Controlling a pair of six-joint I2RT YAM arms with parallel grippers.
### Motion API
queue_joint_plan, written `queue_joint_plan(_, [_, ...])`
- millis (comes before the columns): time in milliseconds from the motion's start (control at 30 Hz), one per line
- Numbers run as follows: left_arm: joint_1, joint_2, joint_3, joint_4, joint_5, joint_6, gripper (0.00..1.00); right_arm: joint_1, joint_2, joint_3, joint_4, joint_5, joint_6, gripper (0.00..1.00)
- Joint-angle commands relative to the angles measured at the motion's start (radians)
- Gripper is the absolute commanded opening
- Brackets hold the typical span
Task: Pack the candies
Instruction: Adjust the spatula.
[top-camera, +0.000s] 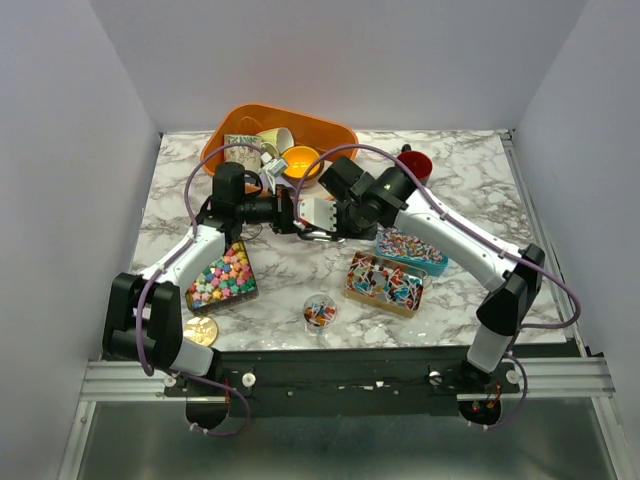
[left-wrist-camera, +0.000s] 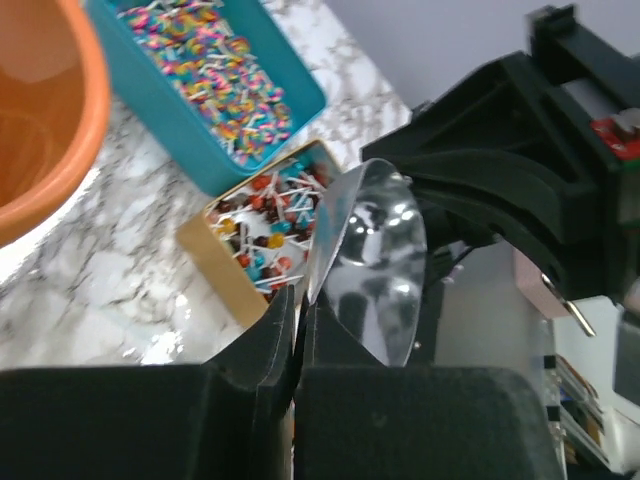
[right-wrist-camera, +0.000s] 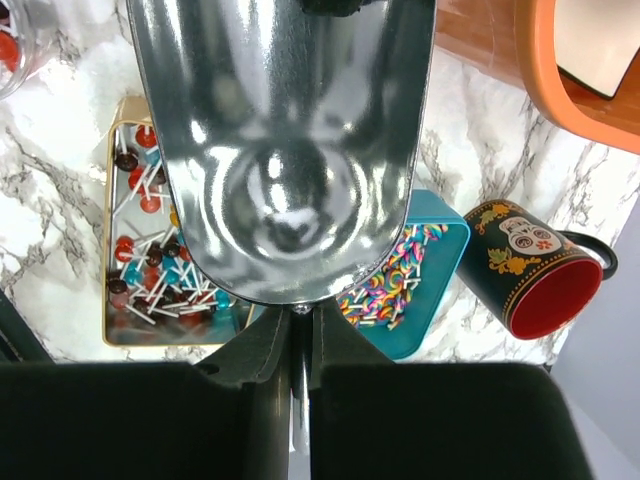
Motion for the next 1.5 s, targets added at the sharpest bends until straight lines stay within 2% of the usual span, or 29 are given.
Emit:
queue_joint_plan(0, [0.001,0.022,-0.078,0.388,0.151,-0.277,0.0,-0.022,-0.092,-0.076,0.071,-0.073,0.002,0.01])
queue_joint_plan(33, [0.001,0.027,-0.083,0.41,0.184,-0.292,0.0,-0.036,-0.108,-0.098,0.105,-0.091,0.001,0.04])
queue_joint_plan(67, [0.001,0.033,-0.086,0.415,0.198,-0.294,0.0,-0.05,-0.152,-0.124,0.119,-0.099,-0.004,0.12])
queue_joint_plan(133, [0.001,0.041,-0.092,0.412,0.217,-0.285,0.0,-0.114,-0.21,-0.207,0.183,-0.212,-0.001,0.33])
queue_joint_plan(200, [0.003,0.045,-0.1,0.403,0.218,-0.271,0.0,-0.203,-0.317,-0.27,0.231,-0.316,-0.001,0.4])
queue_joint_plan(233, [0.001,0.045,-0.098,0.403,0.218,-0.263,0.0,-0.229,-0.357,-0.358,0.304,-0.412,0.005,0.45])
queue_joint_plan(333, [0.001,0.055,-0.094,0.401,0.223,-0.257,0.0,-0.317,-0.499,-0.477,0.424,-0.601,-0.007,0.49])
queue_joint_plan(400, [0.001,0.058,-0.086,0.391,0.224,-0.248,0.0,-0.326,-0.546,-0.564,0.476,-0.637,-0.015,0.5])
queue_joint_plan(633, [-0.002,0.071,-0.045,0.299,0.209,-0.176,0.0,-0.326,-0.496,-0.525,0.506,-0.735,0.036,0.5])
queue_joint_plan(833, [-0.005,0.085,-0.025,0.299,0.204,-0.185,0.0,-0.326,-0.409,-0.47,0.46,-0.74,-0.001,0.48])
queue_joint_plan(1033, [-0.007,0.087,-0.025,0.297,0.2,-0.185,0.0,-0.326,-0.385,-0.463,0.457,-0.734,-0.019,0.42])
queue_joint_plan(1133, [-0.008,0.094,-0.026,0.296,0.198,-0.184,0.0,-0.326,-0.376,-0.454,0.452,-0.731,-0.015,0.35])
queue_joint_plan(1367, [-0.011,0.119,-0.008,0.283,0.18,-0.188,0.01,-0.326,-0.37,-0.448,0.444,-0.716,-0.021,0.05])
queue_joint_plan(1400, [-0.013,0.121,-0.002,0.28,0.174,-0.188,0.13,-0.326,-0.365,-0.443,0.438,-0.716,-0.026,0.02])
queue_joint_plan(1467, [-0.011,0.122,0.007,0.26,0.155,-0.184,0.22,-0.326,-0.361,-0.434,0.417,-0.696,-0.032,0.01])
